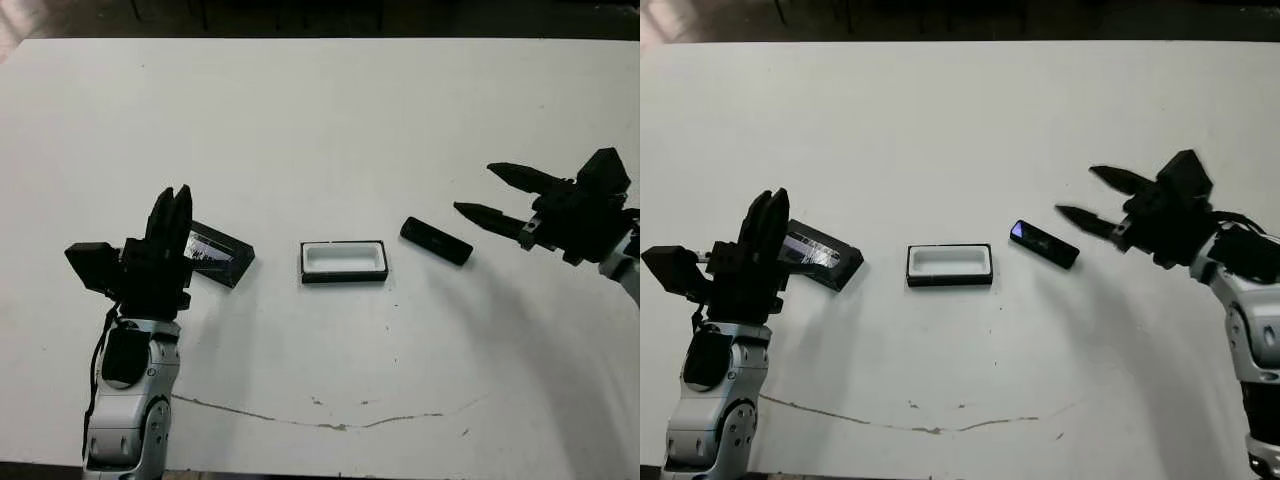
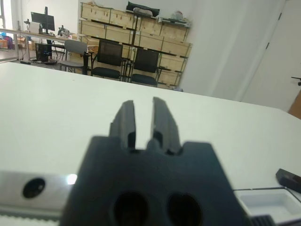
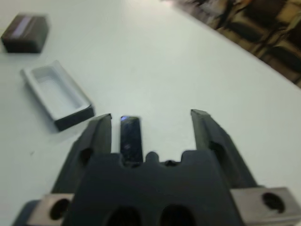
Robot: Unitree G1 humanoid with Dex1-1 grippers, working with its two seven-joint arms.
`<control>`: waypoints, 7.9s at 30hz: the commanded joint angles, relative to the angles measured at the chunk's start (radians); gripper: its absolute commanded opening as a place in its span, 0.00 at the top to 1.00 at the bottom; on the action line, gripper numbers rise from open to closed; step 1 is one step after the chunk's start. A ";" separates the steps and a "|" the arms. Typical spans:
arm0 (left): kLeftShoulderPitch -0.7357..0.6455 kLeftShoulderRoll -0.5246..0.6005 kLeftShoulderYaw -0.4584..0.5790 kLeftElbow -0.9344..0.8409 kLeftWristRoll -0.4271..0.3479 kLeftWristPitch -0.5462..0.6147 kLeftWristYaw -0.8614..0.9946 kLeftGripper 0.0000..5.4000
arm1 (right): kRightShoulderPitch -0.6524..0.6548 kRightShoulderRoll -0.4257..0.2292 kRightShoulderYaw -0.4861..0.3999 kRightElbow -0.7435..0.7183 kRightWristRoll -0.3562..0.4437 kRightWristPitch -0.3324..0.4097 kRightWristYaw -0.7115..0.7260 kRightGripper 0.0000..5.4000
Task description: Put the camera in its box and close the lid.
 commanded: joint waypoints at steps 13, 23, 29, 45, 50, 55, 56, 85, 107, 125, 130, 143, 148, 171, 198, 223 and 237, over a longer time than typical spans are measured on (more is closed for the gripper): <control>0.040 0.011 0.013 0.005 -0.006 0.021 0.002 1.00 | -0.013 0.010 0.075 0.132 -0.013 0.004 0.087 0.01; 0.040 0.018 0.016 0.008 -0.008 0.022 0.000 1.00 | -0.012 0.028 0.081 0.224 -0.037 -0.025 0.077 0.01; 0.040 0.018 0.016 0.012 -0.008 0.018 -0.004 1.00 | -0.007 0.025 0.109 0.241 -0.069 0.002 0.080 0.01; 0.051 0.014 0.008 0.001 0.005 0.026 0.000 1.00 | 0.032 0.064 0.137 0.308 -0.130 -0.149 0.034 0.40; 0.052 0.010 0.005 0.003 0.006 0.024 0.004 1.00 | 0.028 0.058 0.142 0.309 -0.142 -0.165 0.036 0.40; 0.053 0.009 0.005 0.007 0.009 0.019 0.004 1.00 | 0.021 0.048 0.147 0.311 -0.148 -0.163 0.051 0.40; 0.054 0.009 0.005 0.007 0.007 0.019 0.003 1.00 | 0.020 0.047 0.148 0.311 -0.148 -0.156 0.052 0.40; 0.064 0.025 0.017 -0.008 0.001 0.034 -0.005 1.00 | 0.096 0.137 0.163 0.435 -0.114 -0.216 0.059 0.40; 0.071 0.028 0.025 -0.013 -0.005 0.040 -0.012 1.00 | 0.098 0.199 0.166 0.571 -0.076 -0.284 0.090 0.40; 0.072 0.041 0.032 -0.006 -0.020 0.035 -0.030 1.00 | 0.084 0.209 0.171 0.611 -0.052 -0.274 0.115 0.95; 0.071 0.043 0.028 -0.006 -0.013 0.035 -0.024 1.00 | 0.078 0.192 0.172 0.592 -0.059 -0.277 0.118 0.96; 0.072 0.031 0.018 -0.016 -0.026 0.050 -0.009 1.00 | -0.033 0.196 0.017 0.434 0.223 -0.003 0.203 0.96; 0.075 0.029 0.010 -0.010 -0.013 0.033 -0.008 1.00 | -0.103 0.169 -0.001 0.244 0.290 0.188 0.169 0.96; 0.086 0.024 -0.003 -0.008 0.007 0.020 0.009 1.00 | -0.313 0.148 0.222 0.193 0.066 0.128 0.322 0.96; 0.084 0.018 -0.010 -0.015 0.016 0.027 0.021 1.00 | -0.375 0.162 0.322 0.247 -0.063 0.027 0.420 0.96; 0.099 -0.003 -0.014 -0.006 0.014 0.006 0.021 1.00 | -0.361 0.189 0.354 0.295 -0.090 0.060 0.422 0.96; 0.105 -0.003 -0.017 -0.002 0.025 -0.001 0.022 1.00 | -0.350 0.199 0.348 0.292 -0.082 0.072 0.399 0.96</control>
